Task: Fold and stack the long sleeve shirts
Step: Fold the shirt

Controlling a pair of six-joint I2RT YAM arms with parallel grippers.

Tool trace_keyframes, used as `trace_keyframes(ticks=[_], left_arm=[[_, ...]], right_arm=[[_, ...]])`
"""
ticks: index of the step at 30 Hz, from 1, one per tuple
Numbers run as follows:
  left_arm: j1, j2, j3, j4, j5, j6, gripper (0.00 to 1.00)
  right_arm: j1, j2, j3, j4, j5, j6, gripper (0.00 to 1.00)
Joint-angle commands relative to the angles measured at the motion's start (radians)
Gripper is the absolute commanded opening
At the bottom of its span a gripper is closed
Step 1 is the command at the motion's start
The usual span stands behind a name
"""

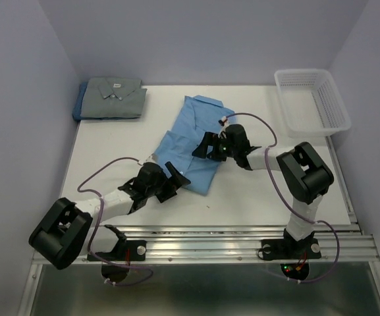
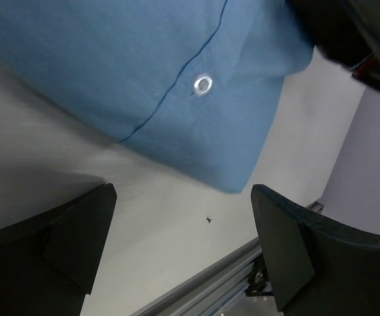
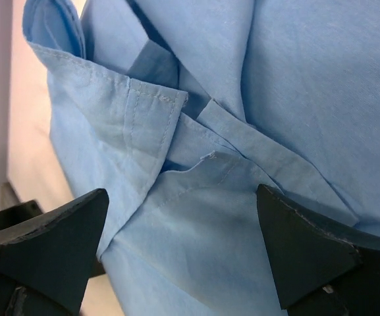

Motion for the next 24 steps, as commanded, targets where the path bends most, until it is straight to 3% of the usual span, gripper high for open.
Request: trace_keyframes(ticks=[1, 5, 10, 14, 24], left_arm=[[-0.004, -0.102, -0.121, -0.035, -0.087, -0.146, 0.97], [-0.002, -0.215, -0.181, -0.114, -0.146, -0.209, 0.86], [-0.004, -0.357, -0.218, -0.230, -0.235, -0.264, 0.85], [-0.002, -0.405, -0.242, -0.225, -0.246, -0.298, 0.82], [-0.004, -0.264, -0.198, -0.166, -0.312, -0.307, 0.64]], right_arm=[[0.090, -0.040, -0.147, -0.043, 0.072, 0.214, 1.00], [0.125, -0.126, -0.233, -0.026, 0.137, 0.314, 1.00], [0.125, -0.174, -0.224, -0.086, 0.187, 0.308, 1.00], [0.125, -0.180, -0.227, -0.092, 0.163, 0.314, 1.00], [0.125, -0.203, -0.204, -0.115, 0.148, 0.265, 1.00]])
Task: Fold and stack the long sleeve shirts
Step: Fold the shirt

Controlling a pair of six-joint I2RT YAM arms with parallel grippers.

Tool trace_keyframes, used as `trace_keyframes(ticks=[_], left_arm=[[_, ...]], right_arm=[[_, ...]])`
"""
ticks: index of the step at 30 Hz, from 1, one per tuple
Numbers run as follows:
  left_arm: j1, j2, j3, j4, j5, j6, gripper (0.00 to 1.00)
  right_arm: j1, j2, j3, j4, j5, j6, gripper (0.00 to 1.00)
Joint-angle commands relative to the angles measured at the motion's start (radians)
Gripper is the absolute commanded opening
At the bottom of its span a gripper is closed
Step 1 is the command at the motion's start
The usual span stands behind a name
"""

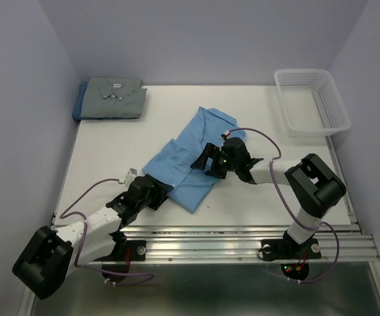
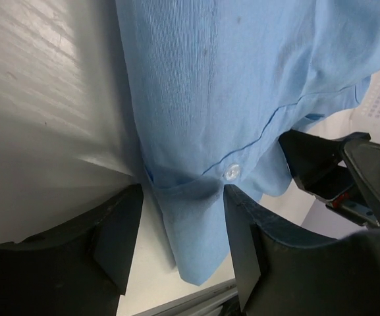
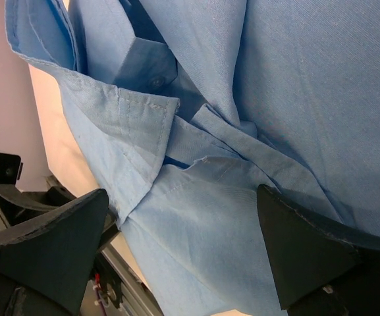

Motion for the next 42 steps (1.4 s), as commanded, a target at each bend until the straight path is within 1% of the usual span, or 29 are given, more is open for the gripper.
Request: trace_keyframes(ticks=[1, 2, 3, 6, 7, 8, 9, 10, 11, 12, 13, 14, 15, 17, 18, 19, 20, 22, 23, 27, 29, 31, 32, 34, 37, 38, 42], left_arm=[[-0.002, 0.091, 0.021, -0.034, -0.080, 0.005, 0.62], [-0.002, 0.107, 0.018, 0.026, -0.076, 0.017, 0.58], [-0.003, 0.124, 0.016, 0.057, -0.068, 0.022, 0.58], [-0.003, 0.205, 0.053, 0.102, -0.068, 0.048, 0.56], [-0.003, 0.243, 0.067, 0.099, -0.060, 0.059, 0.52], [-0.003, 0.263, 0.079, 0.098, -0.054, 0.070, 0.40], [-0.002, 0.279, 0.099, 0.098, -0.048, 0.088, 0.34], [-0.002, 0.293, 0.107, 0.097, -0.047, 0.093, 0.25], [-0.002, 0.312, 0.128, 0.085, -0.045, 0.100, 0.05], [-0.003, 0.316, 0.144, 0.063, -0.042, 0.109, 0.00], [-0.002, 0.316, 0.162, 0.036, -0.040, 0.123, 0.00], [-0.003, 0.311, 0.180, -0.033, -0.045, 0.134, 0.00], [-0.003, 0.304, 0.220, -0.084, -0.047, 0.142, 0.00], [-0.005, 0.259, 0.265, -0.176, -0.053, 0.172, 0.00], [-0.005, 0.241, 0.309, -0.285, -0.054, 0.178, 0.00], [-0.005, 0.203, 0.332, -0.376, -0.054, 0.204, 0.00], [-0.007, 0.181, 0.352, -0.415, -0.051, 0.218, 0.00], [-0.007, 0.150, 0.417, -0.508, -0.047, 0.229, 0.00], [-0.007, 0.129, 0.462, -0.591, -0.048, 0.247, 0.00], [-0.005, 0.109, 0.568, -0.746, -0.030, 0.286, 0.00], [-0.005, 0.107, 0.613, -0.815, -0.027, 0.301, 0.00], [-0.005, 0.113, 0.688, -0.862, -0.027, 0.321, 0.00], [-0.005, 0.116, 0.711, -0.894, -0.030, 0.327, 0.00], [-0.005, 0.116, 0.776, -0.917, -0.047, 0.336, 0.00], [-0.005, 0.106, 0.839, -0.894, -0.036, 0.367, 0.00], [-0.005, 0.100, 0.854, -0.886, -0.040, 0.379, 0.00], [-0.003, 0.125, 0.923, -0.874, -0.083, 0.398, 0.00]], right_arm=[[-0.003, -0.024, 0.010, -0.112, 0.023, -0.043, 1.00], [-0.003, -0.025, 0.012, -0.123, 0.023, -0.045, 1.00], [-0.003, -0.027, 0.012, -0.123, 0.026, -0.049, 1.00], [-0.003, -0.031, 0.014, -0.140, 0.034, -0.060, 1.00], [-0.003, -0.033, 0.017, -0.147, 0.037, -0.062, 1.00], [-0.003, -0.034, 0.015, -0.150, 0.040, -0.062, 1.00], [-0.003, -0.040, 0.015, -0.152, 0.043, -0.069, 1.00], [-0.003, -0.044, 0.015, -0.155, 0.049, -0.079, 1.00], [-0.003, -0.048, 0.027, -0.176, 0.057, -0.106, 1.00], [-0.003, -0.054, 0.036, -0.189, 0.072, -0.132, 1.00], [-0.003, -0.073, 0.046, -0.201, 0.081, -0.160, 1.00], [-0.003, -0.083, 0.058, -0.216, 0.092, -0.195, 1.00], [-0.003, -0.096, 0.082, -0.245, 0.109, -0.276, 1.00], [0.006, -0.132, 0.116, -0.285, 0.132, -0.350, 1.00], [0.006, -0.143, 0.132, -0.322, 0.156, -0.406, 1.00], [0.006, -0.162, 0.156, -0.328, 0.162, -0.422, 1.00], [0.006, -0.166, 0.165, -0.362, 0.159, -0.431, 1.00], [0.018, -0.174, 0.178, -0.354, 0.132, -0.453, 1.00], [0.018, -0.174, 0.191, -0.345, 0.133, -0.465, 1.00], [0.087, -0.117, 0.271, -0.365, 0.176, -0.568, 1.00], [0.107, -0.081, 0.329, -0.367, 0.179, -0.583, 0.90], [0.126, -0.009, 0.371, -0.367, 0.185, -0.605, 0.76], [0.147, 0.016, 0.392, -0.371, 0.190, -0.611, 0.47], [0.182, 0.083, 0.438, -0.357, 0.193, -0.642, 0.26], [0.210, 0.151, 0.500, -0.377, 0.204, -0.654, 0.22], [0.219, 0.189, 0.509, -0.388, 0.201, -0.652, 0.19], [0.303, 0.217, 0.511, -0.384, 0.192, -0.626, 0.16]])
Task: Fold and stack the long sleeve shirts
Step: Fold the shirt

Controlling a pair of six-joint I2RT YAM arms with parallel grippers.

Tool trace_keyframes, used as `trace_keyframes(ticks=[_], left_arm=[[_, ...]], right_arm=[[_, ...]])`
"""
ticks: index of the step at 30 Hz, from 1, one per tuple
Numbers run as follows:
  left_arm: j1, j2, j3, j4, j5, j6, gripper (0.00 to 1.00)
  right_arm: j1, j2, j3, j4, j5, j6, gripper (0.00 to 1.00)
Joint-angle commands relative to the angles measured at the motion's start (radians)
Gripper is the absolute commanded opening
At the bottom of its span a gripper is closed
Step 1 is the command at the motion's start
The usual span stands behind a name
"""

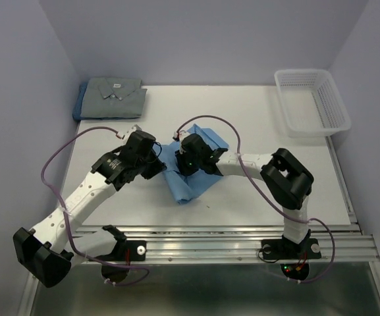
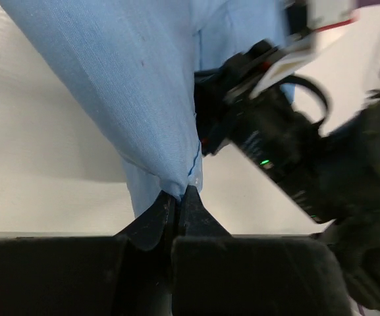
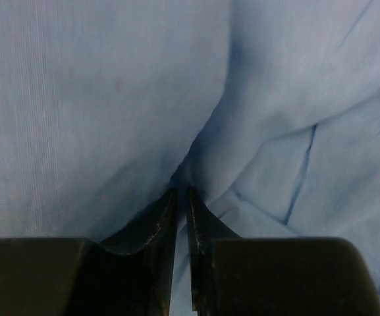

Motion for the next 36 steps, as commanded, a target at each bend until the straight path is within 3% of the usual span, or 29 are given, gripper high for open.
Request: trace_keyframes(ticks=[1, 6, 10, 11, 16, 21, 25, 36], left_arm=[[-0.004, 0.018, 0.084, 0.002, -0.051, 0.057, 0.00], [-0.004, 0.061, 0.072, 0.069, -0.036, 0.080, 0.00], [-0.002, 0.078, 0.069, 0.072, -0.050, 0.077, 0.00], [-0.002, 0.076, 0.067, 0.066, -0.059, 0.075, 0.00], [-0.002, 0.066, 0.067, 0.052, -0.079, 0.074, 0.00], [-0.002, 0.078, 0.078, 0.045, -0.087, 0.089, 0.00], [-0.004, 0.116, 0.102, 0.043, -0.085, 0.111, 0.00], [-0.002, 0.234, 0.202, 0.040, -0.091, 0.158, 0.00]], right_arm=[[0.083, 0.004, 0.030, 0.001, 0.002, -0.003, 0.16], [0.118, 0.031, 0.046, 0.011, -0.036, 0.021, 0.16], [0.118, -0.006, 0.039, -0.017, 0.175, 0.026, 0.19], [0.101, -0.031, 0.037, -0.034, 0.241, 0.033, 0.20], [-0.026, -0.131, -0.009, -0.048, 0.233, 0.081, 0.25], [-0.147, -0.191, -0.084, -0.048, 0.262, 0.020, 0.29], [-0.236, -0.155, -0.090, -0.051, 0.249, -0.020, 0.29], [-0.287, 0.022, 0.008, -0.091, 0.274, -0.066, 0.20]])
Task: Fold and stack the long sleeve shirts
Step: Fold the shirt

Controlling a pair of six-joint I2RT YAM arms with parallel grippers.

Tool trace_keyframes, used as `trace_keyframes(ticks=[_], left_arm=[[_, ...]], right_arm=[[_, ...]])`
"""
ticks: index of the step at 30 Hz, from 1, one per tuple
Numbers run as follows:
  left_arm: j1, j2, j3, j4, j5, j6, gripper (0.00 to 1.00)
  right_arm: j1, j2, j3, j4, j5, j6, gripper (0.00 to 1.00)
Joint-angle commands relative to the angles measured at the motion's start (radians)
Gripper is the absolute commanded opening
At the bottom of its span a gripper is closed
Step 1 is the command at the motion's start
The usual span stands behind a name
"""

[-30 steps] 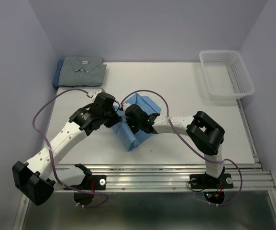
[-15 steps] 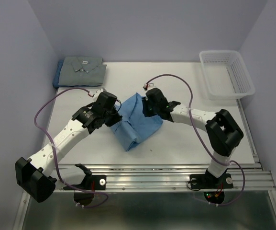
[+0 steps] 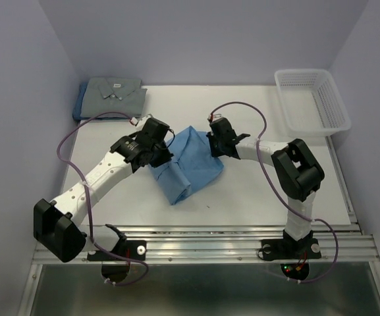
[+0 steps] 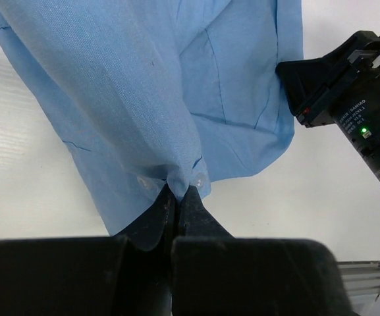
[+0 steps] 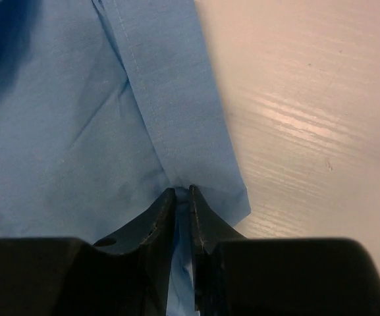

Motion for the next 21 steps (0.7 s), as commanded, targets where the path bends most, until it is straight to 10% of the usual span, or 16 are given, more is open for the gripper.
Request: trace_keyframes(ticks=[1, 21], left_arm=[[-0.003, 0.035, 0.074, 0.015, -0.031, 0.037, 0.00], [-0.004, 0.583, 0.547, 0.138, 0.116, 0.204, 0.00]], right_arm=[[-0.023, 0.023, 0.044, -0.018, 0.023, -0.015, 0.18], [-0.053, 0.030, -0.057, 0.016, -0.145, 0.000, 0.17]])
